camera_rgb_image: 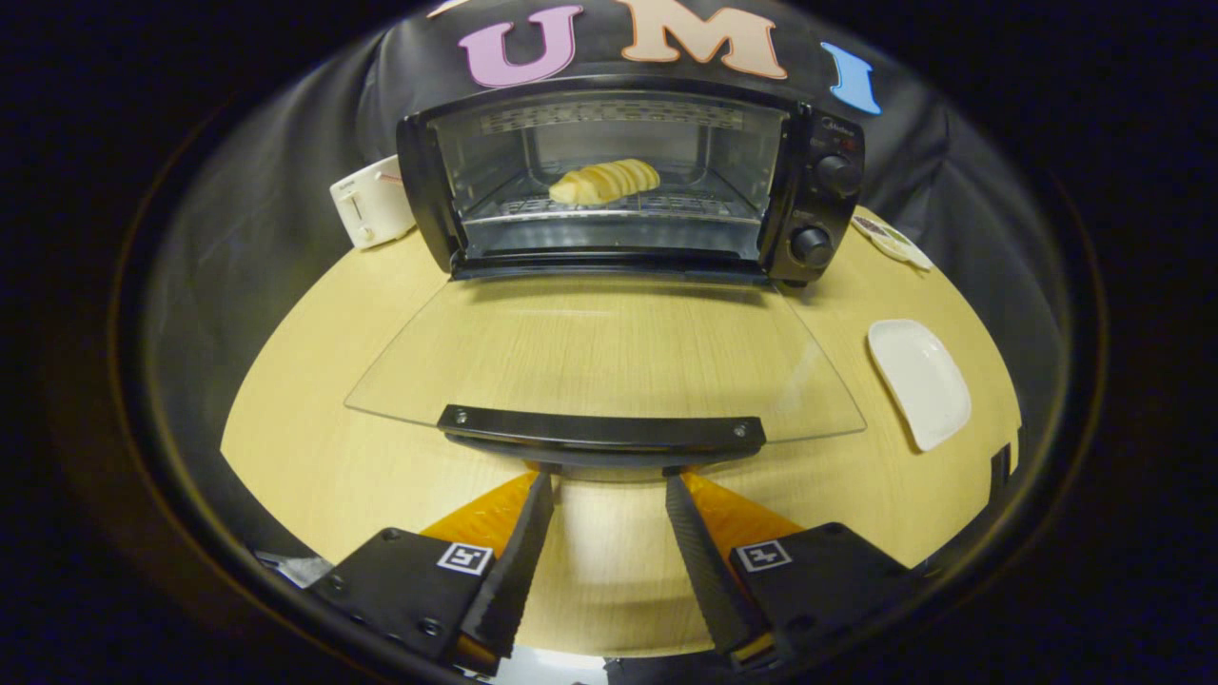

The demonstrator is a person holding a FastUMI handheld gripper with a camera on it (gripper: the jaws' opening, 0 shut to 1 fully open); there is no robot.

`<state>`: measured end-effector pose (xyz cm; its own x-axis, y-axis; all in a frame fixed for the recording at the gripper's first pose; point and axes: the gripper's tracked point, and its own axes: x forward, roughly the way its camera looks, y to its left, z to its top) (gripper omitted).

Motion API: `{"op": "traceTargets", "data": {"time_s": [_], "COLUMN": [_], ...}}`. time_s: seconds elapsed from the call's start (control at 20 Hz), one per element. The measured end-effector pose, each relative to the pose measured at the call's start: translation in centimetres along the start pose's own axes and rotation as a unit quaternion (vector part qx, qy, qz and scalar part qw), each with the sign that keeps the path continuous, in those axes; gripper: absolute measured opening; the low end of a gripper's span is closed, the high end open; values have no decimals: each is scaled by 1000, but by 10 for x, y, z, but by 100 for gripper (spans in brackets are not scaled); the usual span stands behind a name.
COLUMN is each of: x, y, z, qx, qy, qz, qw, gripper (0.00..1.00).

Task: Open the toaster oven, put the food inside, and close the toaster oven door.

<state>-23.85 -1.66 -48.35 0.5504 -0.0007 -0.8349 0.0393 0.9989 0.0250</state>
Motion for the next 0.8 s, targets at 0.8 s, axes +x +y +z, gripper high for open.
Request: {"op": "traceTargets", "data": {"time_s": [0.8], "x": [-25], "y": [5], "z": [132], "qx": [6], "qy": [-123], "qz": [-2], "qw": [992], "gripper": [78]}}
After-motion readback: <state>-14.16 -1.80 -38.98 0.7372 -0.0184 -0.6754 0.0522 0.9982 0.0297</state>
